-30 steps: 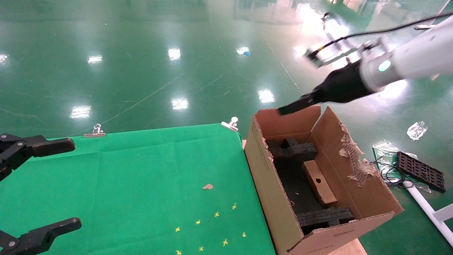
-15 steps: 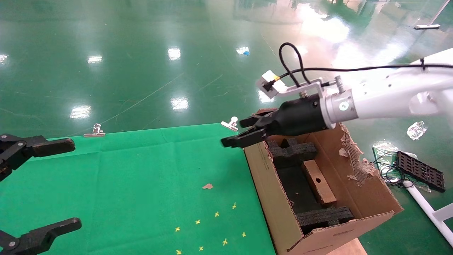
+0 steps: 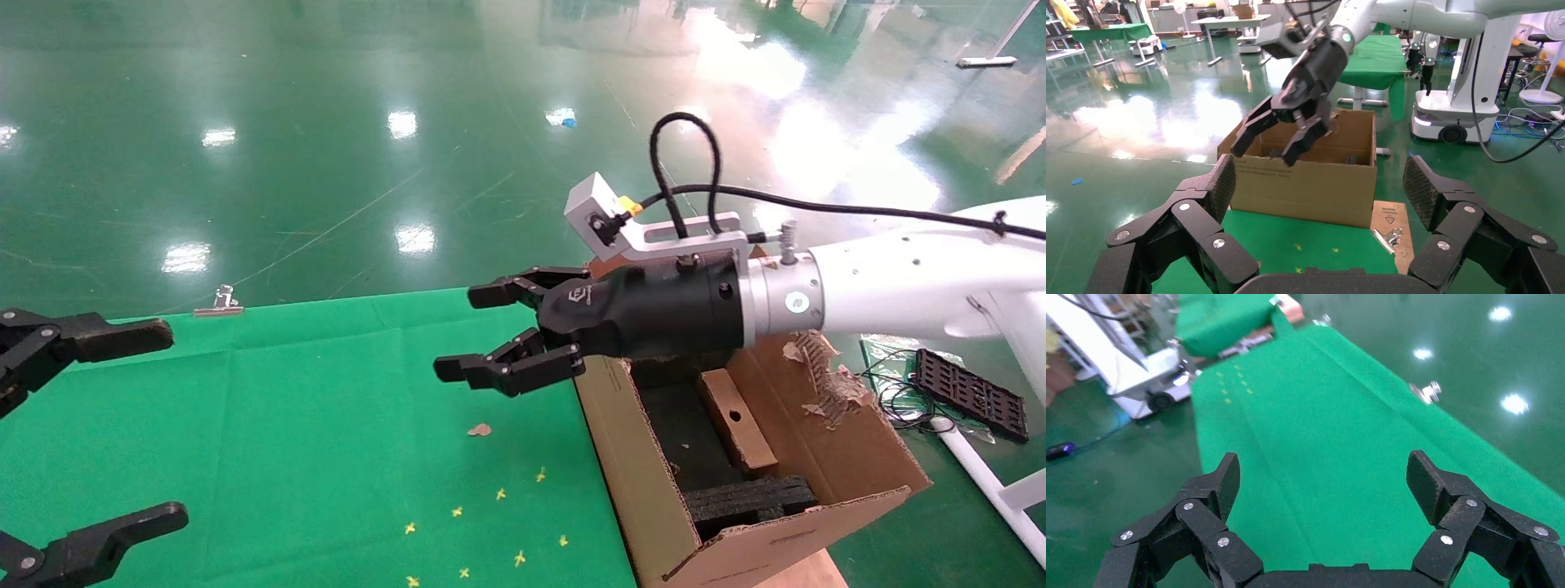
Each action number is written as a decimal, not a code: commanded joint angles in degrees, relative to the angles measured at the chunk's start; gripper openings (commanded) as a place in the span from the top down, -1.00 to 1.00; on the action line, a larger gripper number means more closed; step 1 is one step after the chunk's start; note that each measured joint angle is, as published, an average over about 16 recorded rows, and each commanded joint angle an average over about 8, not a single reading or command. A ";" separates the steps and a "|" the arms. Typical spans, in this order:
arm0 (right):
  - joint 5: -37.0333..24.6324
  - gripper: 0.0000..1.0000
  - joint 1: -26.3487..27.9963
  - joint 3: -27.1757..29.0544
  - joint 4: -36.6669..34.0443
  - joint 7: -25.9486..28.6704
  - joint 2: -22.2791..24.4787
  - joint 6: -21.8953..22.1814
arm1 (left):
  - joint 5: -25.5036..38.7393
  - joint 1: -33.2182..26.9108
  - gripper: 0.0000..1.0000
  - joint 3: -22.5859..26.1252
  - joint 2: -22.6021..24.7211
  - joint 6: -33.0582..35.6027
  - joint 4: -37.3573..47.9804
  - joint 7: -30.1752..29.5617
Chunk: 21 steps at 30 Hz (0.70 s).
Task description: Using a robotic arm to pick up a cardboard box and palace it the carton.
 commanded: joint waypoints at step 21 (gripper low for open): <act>9.64 -1.00 -22.66 27.88 24.04 -9.76 5.93 -4.31 | -0.04 0.00 -1.00 0.06 -0.03 -0.03 0.01 0.03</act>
